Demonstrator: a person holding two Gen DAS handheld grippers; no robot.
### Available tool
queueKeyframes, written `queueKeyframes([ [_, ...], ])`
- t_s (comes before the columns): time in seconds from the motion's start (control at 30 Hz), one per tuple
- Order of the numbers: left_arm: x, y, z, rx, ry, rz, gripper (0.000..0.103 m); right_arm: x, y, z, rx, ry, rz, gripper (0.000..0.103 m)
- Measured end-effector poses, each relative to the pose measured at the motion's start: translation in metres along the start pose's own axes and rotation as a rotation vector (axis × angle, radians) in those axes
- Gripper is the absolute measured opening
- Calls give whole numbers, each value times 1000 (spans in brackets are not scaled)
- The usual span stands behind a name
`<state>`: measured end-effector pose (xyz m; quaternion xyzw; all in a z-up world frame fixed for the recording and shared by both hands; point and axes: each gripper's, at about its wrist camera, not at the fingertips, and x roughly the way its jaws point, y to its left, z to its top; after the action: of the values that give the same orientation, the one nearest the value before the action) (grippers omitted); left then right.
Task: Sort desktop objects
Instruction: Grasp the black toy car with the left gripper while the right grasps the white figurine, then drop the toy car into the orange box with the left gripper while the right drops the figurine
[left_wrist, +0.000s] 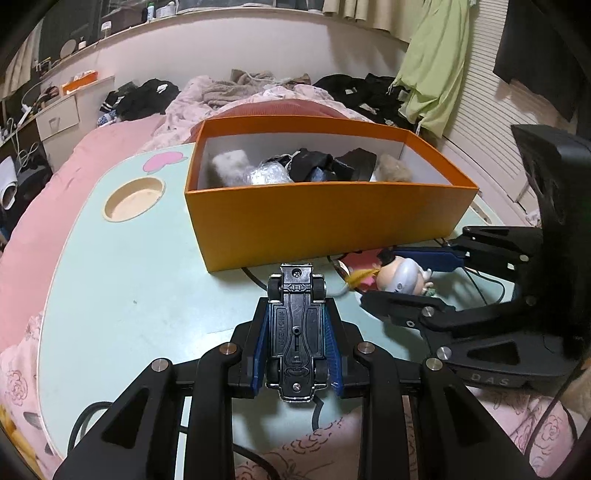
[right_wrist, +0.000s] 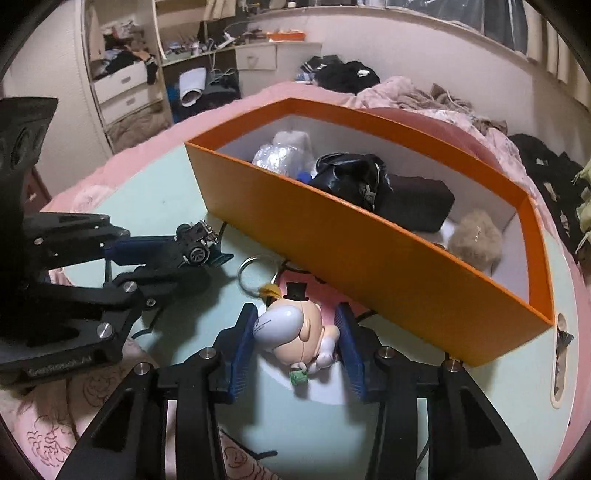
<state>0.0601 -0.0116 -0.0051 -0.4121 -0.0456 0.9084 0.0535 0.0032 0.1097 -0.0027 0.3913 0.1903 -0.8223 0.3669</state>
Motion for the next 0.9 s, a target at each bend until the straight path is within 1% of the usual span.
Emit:
queueKeyframes([
  [0.33,0,-2,0,8,3,3,28,-22,-6,-14,25,-54,-56,42],
  [0.4,0,-3,1,12,2,5,28,-27,-7,-15,32,-74,-72,42],
  [0.53,-6,-7,5,35,-15,11,28,-52,-9,-14,42,-157,-91,42],
  [0.6,-13,-10,12,40,-27,-17,28,-70,-18,-6,82,-220,-74,42],
  [0.67,-19,-13,24,49,-53,-37,28,-80,-28,7,123,-263,-68,42],
  [0.8,-26,-16,66,57,-117,-47,28,-82,-58,42,216,-326,-144,42],
  [0.9,-24,-19,95,77,-159,-15,28,-69,-73,54,266,-325,-178,43],
])
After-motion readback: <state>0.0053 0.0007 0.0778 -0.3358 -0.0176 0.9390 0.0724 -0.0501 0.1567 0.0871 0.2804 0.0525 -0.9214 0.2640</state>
